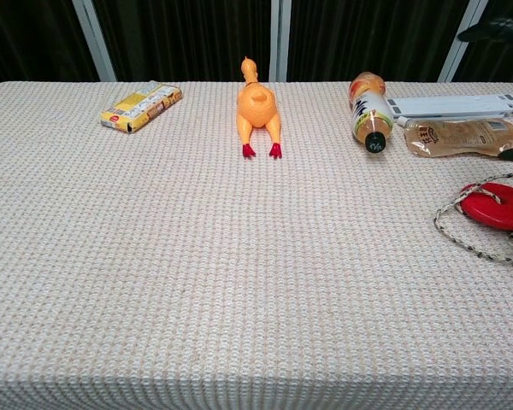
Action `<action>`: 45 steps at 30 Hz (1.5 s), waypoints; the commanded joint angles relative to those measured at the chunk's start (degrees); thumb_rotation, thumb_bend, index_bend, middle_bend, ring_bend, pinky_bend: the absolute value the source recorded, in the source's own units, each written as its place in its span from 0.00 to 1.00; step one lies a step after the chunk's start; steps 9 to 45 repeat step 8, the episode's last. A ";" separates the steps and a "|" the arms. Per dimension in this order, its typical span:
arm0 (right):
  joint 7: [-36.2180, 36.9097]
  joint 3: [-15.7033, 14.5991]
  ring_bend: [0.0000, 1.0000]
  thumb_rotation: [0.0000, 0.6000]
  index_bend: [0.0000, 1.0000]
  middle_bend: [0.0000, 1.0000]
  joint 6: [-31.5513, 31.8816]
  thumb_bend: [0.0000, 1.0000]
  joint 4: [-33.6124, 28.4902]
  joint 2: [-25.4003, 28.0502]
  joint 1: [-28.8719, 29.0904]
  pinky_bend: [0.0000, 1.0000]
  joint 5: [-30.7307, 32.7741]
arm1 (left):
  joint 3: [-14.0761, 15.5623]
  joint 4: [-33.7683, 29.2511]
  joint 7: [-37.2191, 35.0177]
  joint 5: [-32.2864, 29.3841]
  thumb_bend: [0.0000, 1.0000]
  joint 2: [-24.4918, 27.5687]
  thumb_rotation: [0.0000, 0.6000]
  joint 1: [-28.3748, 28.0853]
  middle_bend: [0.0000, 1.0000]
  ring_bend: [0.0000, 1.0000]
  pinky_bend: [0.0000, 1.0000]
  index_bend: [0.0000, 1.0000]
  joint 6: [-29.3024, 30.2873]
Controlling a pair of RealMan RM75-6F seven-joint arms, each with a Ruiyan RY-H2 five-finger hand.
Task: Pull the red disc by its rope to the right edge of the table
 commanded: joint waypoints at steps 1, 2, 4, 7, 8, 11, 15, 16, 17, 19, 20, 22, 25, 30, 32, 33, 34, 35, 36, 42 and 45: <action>4.04 -2.56 0.00 1.00 0.00 0.00 9.46 0.00 3.64 1.55 -7.09 0.00 -3.19 | -0.20 -0.04 -0.19 0.47 0.02 -0.26 1.00 -0.01 0.18 0.10 0.14 0.19 0.70; 4.21 -3.01 0.00 1.00 0.00 0.00 10.93 0.00 4.73 1.33 -8.46 0.00 -3.14 | -0.18 -0.18 -0.16 0.75 0.02 -0.19 1.00 0.03 0.17 0.10 0.14 0.19 1.02; 4.38 -3.80 0.00 1.00 0.00 0.00 13.50 0.00 7.15 0.87 -11.43 0.00 -2.26 | -0.19 -0.29 -0.08 1.03 0.02 0.03 1.00 -0.05 0.17 0.10 0.14 0.19 1.17; 4.86 -4.11 0.00 1.00 0.00 0.00 16.30 0.00 10.03 -0.05 -15.25 0.00 -0.02 | -0.15 -0.49 -0.22 1.06 0.02 0.40 1.00 -0.01 0.17 0.10 0.14 0.19 1.17; 5.22 -4.10 0.00 1.00 0.00 0.00 16.84 0.00 10.64 -0.38 -16.24 0.00 0.74 | -0.12 -0.56 -0.20 1.02 0.02 0.51 1.00 0.00 0.17 0.10 0.14 0.19 1.09; 5.22 -4.10 0.00 1.00 0.00 0.00 16.84 0.00 10.64 -0.38 -16.24 0.00 0.74 | -0.12 -0.56 -0.20 1.02 0.02 0.51 1.00 0.00 0.17 0.10 0.14 0.19 1.09; 5.22 -4.10 0.00 1.00 0.00 0.00 16.84 0.00 10.64 -0.38 -16.24 0.00 0.74 | -0.12 -0.56 -0.20 1.02 0.02 0.51 1.00 0.00 0.17 0.10 0.14 0.19 1.09; 5.22 -4.10 0.00 1.00 0.00 0.00 16.84 0.00 10.64 -0.38 -16.24 0.00 0.74 | -0.12 -0.56 -0.20 1.02 0.02 0.51 1.00 0.00 0.17 0.10 0.14 0.19 1.09; 5.22 -4.10 0.00 1.00 0.00 0.00 16.84 0.00 10.64 -0.38 -16.24 0.00 0.74 | -0.12 -0.56 -0.20 1.02 0.02 0.51 1.00 0.00 0.17 0.10 0.14 0.19 1.09; 5.22 -4.10 0.00 1.00 0.00 0.00 16.84 0.00 10.64 -0.38 -16.24 0.00 0.74 | -0.12 -0.56 -0.20 1.02 0.02 0.51 1.00 0.00 0.17 0.10 0.14 0.19 1.09; 5.22 -4.10 0.00 1.00 0.00 0.00 16.84 0.00 10.64 -0.38 -16.24 0.00 0.74 | -0.12 -0.56 -0.20 1.02 0.02 0.51 1.00 0.00 0.17 0.10 0.14 0.19 1.09; 5.22 -4.10 0.00 1.00 0.00 0.00 16.84 0.00 10.64 -0.38 -16.24 0.00 0.74 | -0.12 -0.56 -0.20 1.02 0.02 0.51 1.00 0.00 0.17 0.10 0.14 0.19 1.09; 5.22 -4.10 0.00 1.00 0.00 0.00 16.84 0.00 10.64 -0.38 -16.24 0.00 0.74 | -0.12 -0.56 -0.20 1.02 0.02 0.51 1.00 0.00 0.17 0.10 0.14 0.19 1.09; 5.22 -4.10 0.00 1.00 0.00 0.00 16.84 0.00 10.64 -0.38 -16.24 0.00 0.74 | -0.12 -0.56 -0.20 1.02 0.02 0.51 1.00 0.00 0.17 0.10 0.14 0.19 1.09; 5.22 -4.10 0.00 1.00 0.00 0.00 16.84 0.00 10.64 -0.38 -16.24 0.00 0.74 | -0.12 -0.56 -0.20 1.02 0.02 0.51 1.00 0.00 0.17 0.10 0.14 0.19 1.09; 5.22 -4.10 0.00 1.00 0.00 0.00 16.84 0.00 10.64 -0.38 -16.24 0.00 0.74 | -0.12 -0.56 -0.20 1.02 0.02 0.51 1.00 0.00 0.17 0.10 0.14 0.19 1.09; 5.22 -4.10 0.00 1.00 0.00 0.00 16.84 0.00 10.64 -0.38 -16.24 0.00 0.74 | -0.12 -0.56 -0.20 1.02 0.02 0.51 1.00 0.00 0.17 0.10 0.14 0.19 1.09; 5.22 -4.10 0.00 1.00 0.00 0.00 16.84 0.00 10.64 -0.38 -16.24 0.00 0.74 | -0.12 -0.56 -0.20 1.02 0.02 0.51 1.00 0.00 0.17 0.10 0.14 0.19 1.09; 5.22 -4.10 0.00 1.00 0.00 0.00 16.84 0.00 10.64 -0.38 -16.24 0.00 0.74 | -0.12 -0.56 -0.20 1.02 0.02 0.51 1.00 0.00 0.17 0.10 0.14 0.19 1.09; 5.22 -4.10 0.00 1.00 0.00 0.00 16.84 0.00 10.64 -0.38 -16.24 0.00 0.74 | -0.12 -0.56 -0.20 1.02 0.02 0.51 1.00 0.00 0.17 0.10 0.14 0.19 1.09; 5.22 -4.10 0.00 1.00 0.00 0.00 16.84 0.00 10.64 -0.38 -16.24 0.00 0.74 | -0.12 -0.56 -0.20 1.02 0.02 0.51 1.00 0.00 0.17 0.10 0.14 0.19 1.09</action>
